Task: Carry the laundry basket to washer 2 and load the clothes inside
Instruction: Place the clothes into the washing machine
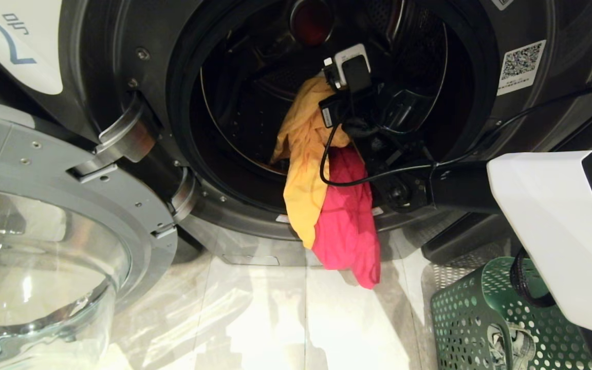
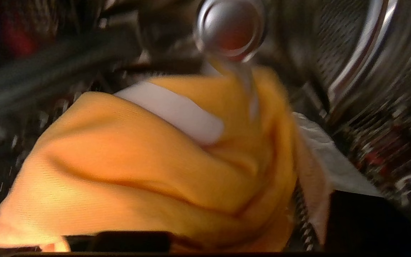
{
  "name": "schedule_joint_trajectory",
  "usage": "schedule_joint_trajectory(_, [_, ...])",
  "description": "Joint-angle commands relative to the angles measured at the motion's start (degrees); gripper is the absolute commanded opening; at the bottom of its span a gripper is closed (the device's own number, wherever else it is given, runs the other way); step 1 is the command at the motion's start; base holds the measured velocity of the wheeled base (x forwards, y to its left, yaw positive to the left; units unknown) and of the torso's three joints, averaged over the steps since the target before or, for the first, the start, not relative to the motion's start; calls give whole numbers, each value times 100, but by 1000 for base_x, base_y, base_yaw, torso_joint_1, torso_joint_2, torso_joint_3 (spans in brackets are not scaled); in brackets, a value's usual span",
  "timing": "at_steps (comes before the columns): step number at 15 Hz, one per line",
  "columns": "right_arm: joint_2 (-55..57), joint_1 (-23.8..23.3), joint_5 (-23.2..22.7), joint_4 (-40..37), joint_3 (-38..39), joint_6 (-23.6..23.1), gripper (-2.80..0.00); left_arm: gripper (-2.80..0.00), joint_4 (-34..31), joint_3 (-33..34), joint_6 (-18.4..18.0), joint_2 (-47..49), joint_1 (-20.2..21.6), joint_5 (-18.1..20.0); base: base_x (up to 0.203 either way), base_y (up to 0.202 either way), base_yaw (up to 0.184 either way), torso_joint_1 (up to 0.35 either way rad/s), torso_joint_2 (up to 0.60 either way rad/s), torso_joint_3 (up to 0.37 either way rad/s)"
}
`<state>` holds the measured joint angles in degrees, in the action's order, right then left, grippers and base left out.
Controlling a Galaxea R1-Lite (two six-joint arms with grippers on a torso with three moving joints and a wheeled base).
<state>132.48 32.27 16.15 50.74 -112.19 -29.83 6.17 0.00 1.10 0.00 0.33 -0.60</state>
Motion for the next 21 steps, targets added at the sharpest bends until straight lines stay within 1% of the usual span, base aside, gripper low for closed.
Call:
schedule_joint_trajectory(1, [-64, 8, 16, -197, 169, 61, 0, -280, 7, 229, 4, 0, 2, -2, 0, 0, 0, 0, 0, 0])
schedule_joint_trajectory(2, [-125, 8, 19, -384, 306, 226, 0, -280, 7, 229, 4, 0, 2, -2, 0, 0, 0, 0, 0, 0])
schedule_joint_trajectory(4, [-377, 9, 71, -1091, 796, 906, 0, -280, 7, 229, 4, 0, 9, -2, 0, 0, 0, 0, 0, 0])
schedule_joint_trajectory(5, [-522, 13, 163, -1595, 1054, 1368, 0, -280, 7, 229, 4, 0, 2, -2, 0, 0, 0, 0, 0, 0])
schedule_joint_trajectory(7, [-695, 41, 357, -2240, 1293, 2306, 0, -280, 7, 229, 4, 0, 2, -2, 0, 0, 0, 0, 0, 0])
schedule_joint_trajectory(8, [-813, 61, 444, -2505, 1396, 2574, 0, -280, 7, 229, 4, 0, 2, -2, 0, 0, 0, 0, 0, 0])
schedule_joint_trajectory(11, [-1177, 77, 477, -2950, 1879, 2812, 0, -280, 7, 229, 4, 0, 2, -2, 0, 0, 0, 0, 0, 0])
schedule_joint_trajectory(13, [-1436, 108, 477, -3022, 2129, 2970, 0, -280, 7, 229, 4, 0, 2, -2, 0, 0, 0, 0, 0, 0])
schedule_joint_trajectory(16, [-1784, 223, 477, -2996, 2469, 3075, 0, -280, 7, 229, 4, 0, 3, -2, 0, 0, 0, 0, 0, 0])
schedule_joint_trajectory(18, [-1996, 413, 484, -2998, 2661, 3144, 0, -280, 7, 229, 4, 0, 4, -2, 0, 0, 0, 0, 0, 0])
schedule_joint_trajectory(21, [-2219, 779, 494, -3017, 3270, 3231, 0, -280, 7, 229, 4, 0, 11, -2, 0, 0, 0, 0, 0, 0])
